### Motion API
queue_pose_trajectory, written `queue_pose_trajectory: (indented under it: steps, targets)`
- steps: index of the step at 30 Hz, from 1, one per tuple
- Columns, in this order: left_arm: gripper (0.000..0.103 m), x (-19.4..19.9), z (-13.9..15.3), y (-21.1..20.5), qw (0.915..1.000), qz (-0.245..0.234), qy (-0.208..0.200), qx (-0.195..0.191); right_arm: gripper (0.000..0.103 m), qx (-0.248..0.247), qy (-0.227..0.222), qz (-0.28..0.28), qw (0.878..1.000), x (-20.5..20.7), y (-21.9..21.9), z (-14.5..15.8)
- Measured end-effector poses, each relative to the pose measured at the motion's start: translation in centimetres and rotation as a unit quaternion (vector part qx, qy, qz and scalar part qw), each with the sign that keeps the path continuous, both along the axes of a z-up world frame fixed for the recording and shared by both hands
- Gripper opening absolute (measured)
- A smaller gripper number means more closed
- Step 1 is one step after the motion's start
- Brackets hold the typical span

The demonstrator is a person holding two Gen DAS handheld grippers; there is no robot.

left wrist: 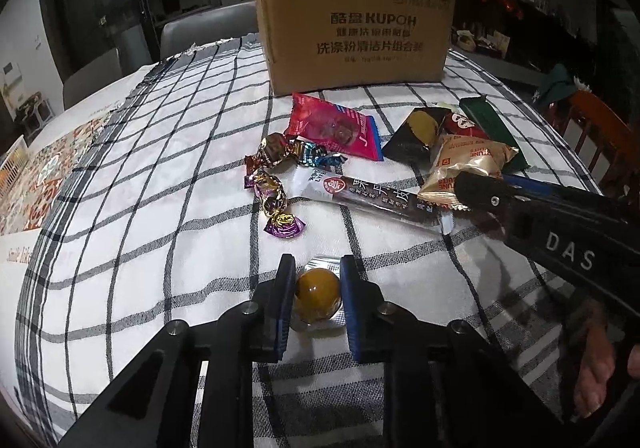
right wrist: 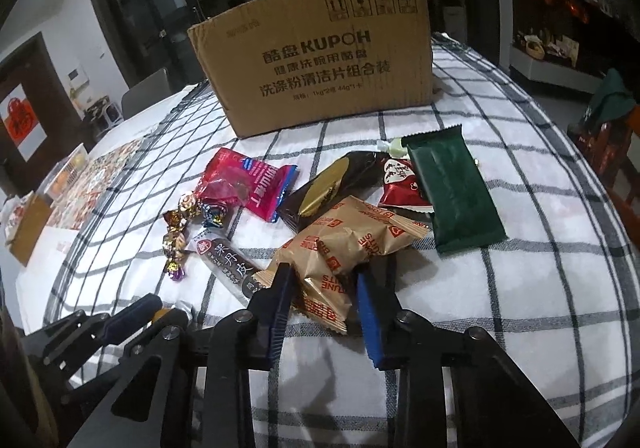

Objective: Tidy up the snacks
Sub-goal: 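Grasp the round orange candy with the left tool while the right tool grasps the gold biscuit packet, then lift and carry the candy and biscuit packet over the cardboard box with both tools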

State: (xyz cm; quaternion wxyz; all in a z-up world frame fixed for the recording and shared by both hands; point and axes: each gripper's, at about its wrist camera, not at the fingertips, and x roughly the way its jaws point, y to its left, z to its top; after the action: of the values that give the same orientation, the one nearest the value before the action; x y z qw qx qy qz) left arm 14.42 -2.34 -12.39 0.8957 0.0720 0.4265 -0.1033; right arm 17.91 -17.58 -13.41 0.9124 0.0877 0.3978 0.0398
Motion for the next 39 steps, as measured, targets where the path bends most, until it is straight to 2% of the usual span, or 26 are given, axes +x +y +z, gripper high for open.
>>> queue_pose_trajectory:
  steps: [2, 14, 29, 35, 39]
  targets:
    - [0.023, 0.0, 0.2, 0.1, 1.0, 0.003, 0.001, -0.004, 0.028, -0.004, -0.003, 0.004, 1.0, -0.3, 0.0, 0.2]
    - [0.023, -2.0, 4.4, 0.0, 0.9987, 0.002, -0.05, -0.011, 0.027, -0.01, -0.031, 0.014, 0.999, -2.6, -0.1, 2.5]
    - [0.023, -4.8, 11.6, 0.1, 0.9926, 0.002, -0.112, -0.047, 0.027, 0.004, -0.113, 0.035, 0.993, -6.5, 0.1, 9.1]
    - [0.023, -4.5, 14.7, 0.1, 0.989, 0.001, -0.14, -0.048, 0.027, 0.021, -0.133, 0.042, 0.99, -6.3, -0.5, 11.4]
    - [0.023, -3.9, 16.0, -0.2, 0.9866, -0.005, -0.158, -0.041, 0.027, 0.015, -0.152, 0.044, 0.987, -5.4, -0.9, 12.8]
